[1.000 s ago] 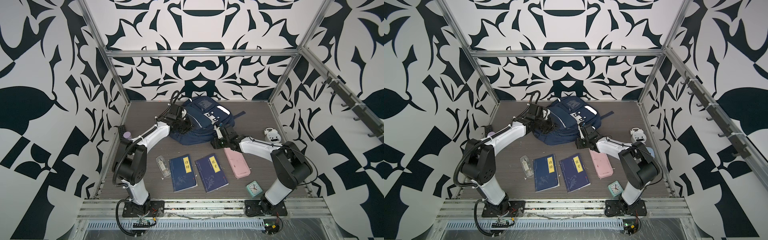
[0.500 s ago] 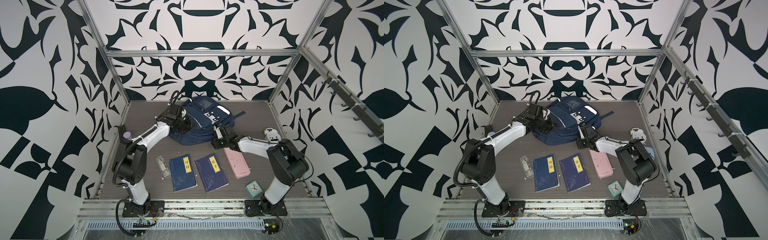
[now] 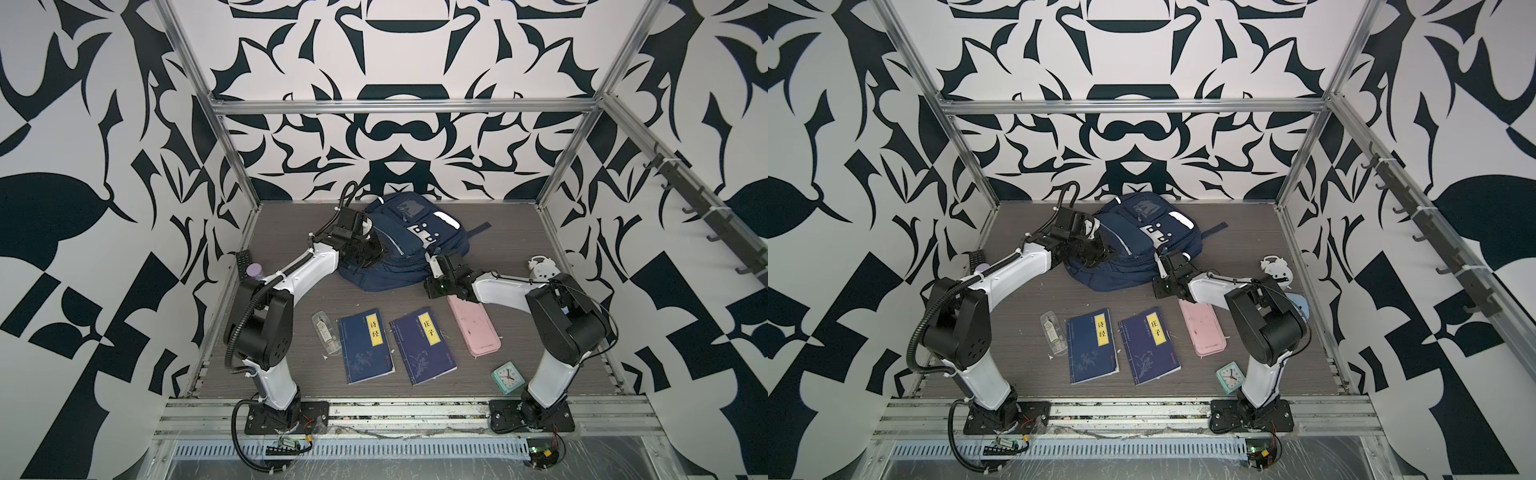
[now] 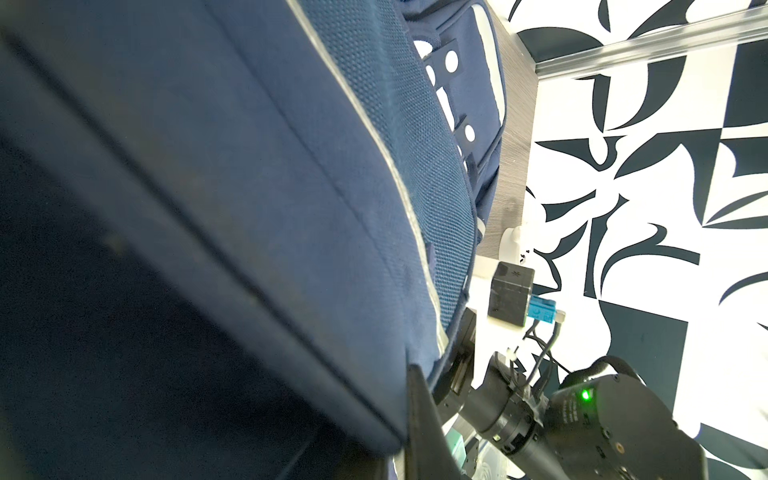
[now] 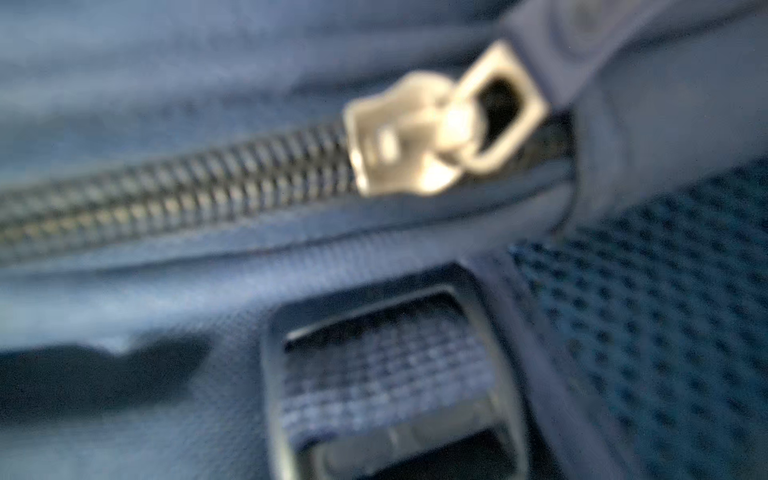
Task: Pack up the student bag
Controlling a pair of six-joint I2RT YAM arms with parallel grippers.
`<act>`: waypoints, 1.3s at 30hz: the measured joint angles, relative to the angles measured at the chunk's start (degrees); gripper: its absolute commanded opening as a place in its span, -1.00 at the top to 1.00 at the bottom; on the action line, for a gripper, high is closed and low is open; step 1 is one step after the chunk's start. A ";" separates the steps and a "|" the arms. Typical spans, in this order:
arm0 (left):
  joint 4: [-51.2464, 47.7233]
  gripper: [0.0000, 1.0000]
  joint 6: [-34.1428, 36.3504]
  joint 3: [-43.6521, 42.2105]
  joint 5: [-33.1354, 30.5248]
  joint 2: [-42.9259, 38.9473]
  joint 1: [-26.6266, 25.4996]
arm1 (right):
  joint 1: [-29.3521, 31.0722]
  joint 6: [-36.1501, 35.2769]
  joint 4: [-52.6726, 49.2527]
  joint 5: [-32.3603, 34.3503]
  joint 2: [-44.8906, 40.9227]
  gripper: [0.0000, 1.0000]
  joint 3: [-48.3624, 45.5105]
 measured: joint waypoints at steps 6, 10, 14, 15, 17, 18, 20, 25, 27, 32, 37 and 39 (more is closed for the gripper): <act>-0.02 1.00 -0.17 0.00 0.26 0.00 0.35 | 0.00 -0.26 -0.37 -0.09 -0.24 0.86 0.02; 0.00 1.00 -0.22 0.04 0.66 0.00 0.98 | 0.00 -0.31 -1.14 -0.33 -1.29 0.88 0.00; -0.28 1.00 -0.42 1.01 0.98 0.02 1.62 | 0.00 -0.31 -2.84 -1.75 -2.71 0.89 0.00; -0.31 1.00 -0.52 1.33 1.05 0.02 1.73 | 0.00 -0.33 -3.48 -2.40 -3.04 0.88 0.02; -0.28 1.00 -0.79 1.97 1.33 0.04 1.90 | 0.00 -0.33 -4.76 -3.58 -3.41 0.84 0.11; -0.26 1.00 -0.92 2.29 1.53 0.20 1.95 | 0.09 -0.37 -5.46 -4.15 -3.54 0.71 0.17; -0.24 1.00 -1.31 2.93 1.90 0.66 1.95 | 0.31 -0.55 -6.69 -4.59 -3.78 0.41 0.22; 0.02 1.00 -2.16 3.08 2.16 1.09 1.95 | 0.55 -0.46 -7.32 -4.52 -5.35 0.24 0.22; 0.17 1.00 -2.29 3.10 2.29 1.09 1.95 | 0.57 -0.09 -6.27 -4.44 -6.25 0.21 0.20; 0.17 1.00 -2.54 3.32 2.58 1.09 1.97 | 0.55 0.22 -1.03 -4.04 -6.88 0.21 0.13; 0.07 1.00 -2.71 4.50 2.93 1.09 1.99 | 0.55 0.39 3.54 -3.48 -6.10 0.25 -0.90; -0.15 1.00 -2.71 5.16 2.99 1.09 1.99 | 0.55 0.39 4.79 -3.10 -5.99 0.26 -1.49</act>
